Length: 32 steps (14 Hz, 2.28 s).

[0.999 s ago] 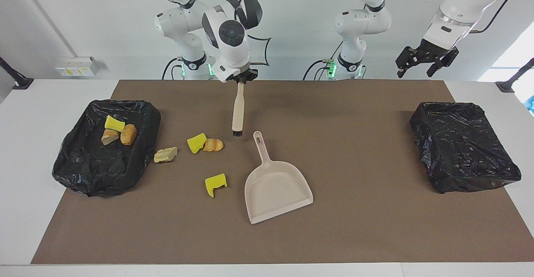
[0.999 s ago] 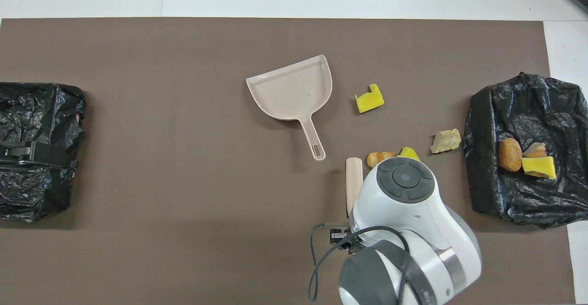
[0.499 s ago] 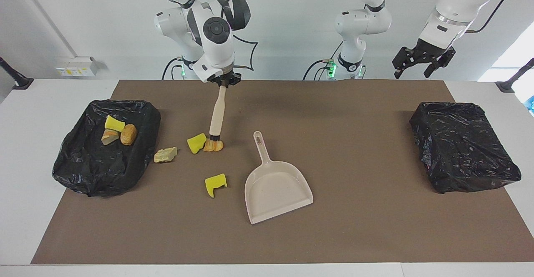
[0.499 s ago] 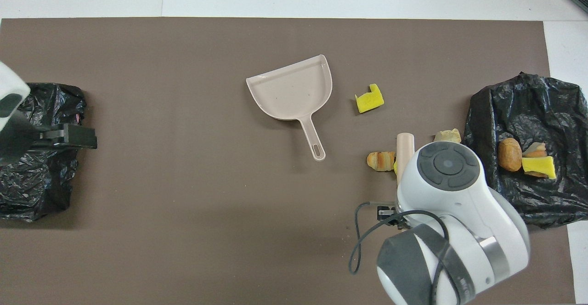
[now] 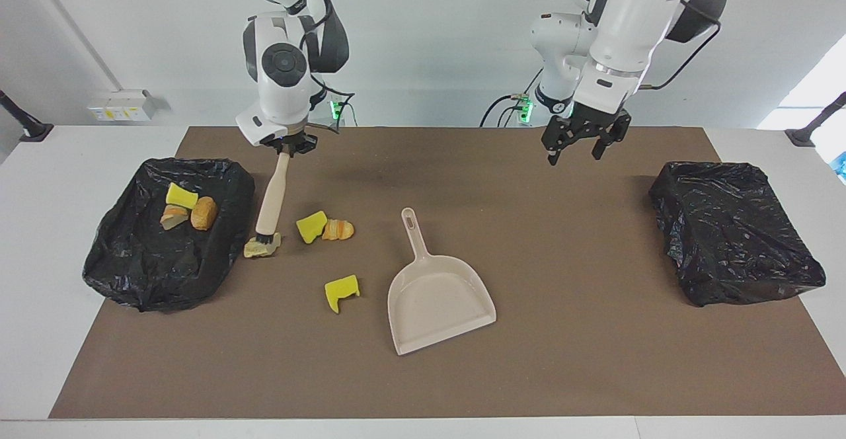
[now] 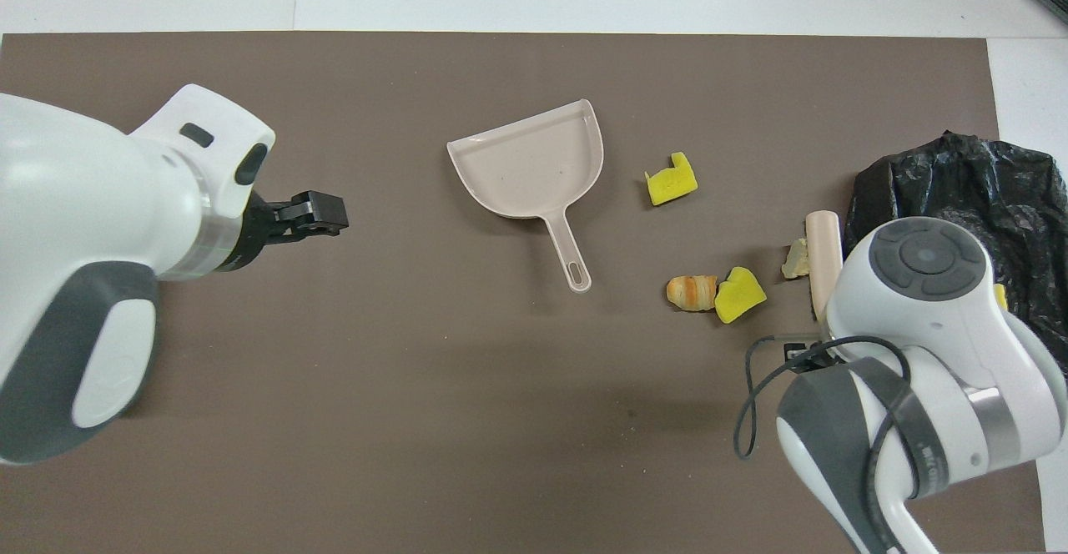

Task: Sweep and dump trash in bin
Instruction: 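Lift the brush with the right gripper while the left gripper grasps the dustpan, then sweep trash pieces toward the dustpan with the brush in the right gripper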

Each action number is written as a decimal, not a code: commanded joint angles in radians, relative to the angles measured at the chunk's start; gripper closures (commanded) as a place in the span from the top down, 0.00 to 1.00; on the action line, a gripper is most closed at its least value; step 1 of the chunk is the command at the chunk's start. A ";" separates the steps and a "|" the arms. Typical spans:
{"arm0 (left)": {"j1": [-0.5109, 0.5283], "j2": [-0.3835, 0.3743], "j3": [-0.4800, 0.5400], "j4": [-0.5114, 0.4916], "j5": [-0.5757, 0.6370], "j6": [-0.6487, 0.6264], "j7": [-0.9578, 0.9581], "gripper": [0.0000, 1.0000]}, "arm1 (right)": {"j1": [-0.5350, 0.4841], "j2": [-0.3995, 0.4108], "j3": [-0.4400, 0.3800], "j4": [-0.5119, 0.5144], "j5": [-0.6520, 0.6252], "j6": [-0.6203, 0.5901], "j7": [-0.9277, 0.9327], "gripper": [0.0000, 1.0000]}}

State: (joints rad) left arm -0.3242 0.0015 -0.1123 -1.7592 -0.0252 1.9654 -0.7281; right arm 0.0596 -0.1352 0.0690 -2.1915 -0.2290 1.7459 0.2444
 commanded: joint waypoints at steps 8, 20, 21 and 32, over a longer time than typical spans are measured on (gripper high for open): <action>-0.217 0.287 0.019 0.099 -0.002 0.232 -0.071 1.00 | -0.112 0.022 0.015 -0.166 -0.078 0.282 -0.102 0.00; -0.305 0.370 0.019 0.095 -0.010 0.325 -0.077 1.00 | 0.091 0.072 0.023 -0.142 0.154 0.258 -0.198 0.00; -0.315 0.380 0.019 0.096 -0.010 0.326 -0.082 1.00 | 0.106 0.078 0.023 -0.125 0.157 0.241 -0.200 0.00; -0.365 0.442 0.019 0.098 -0.002 0.365 -0.128 1.00 | 0.034 0.086 0.017 -0.047 0.139 0.192 -0.353 0.00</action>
State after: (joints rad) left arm -0.6752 0.4193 -0.1110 -1.6834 -0.0262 2.3242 -0.8446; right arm 0.1052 -0.0566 0.0813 -2.2411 -0.1009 1.9156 -0.0756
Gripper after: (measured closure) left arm 0.000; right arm 0.740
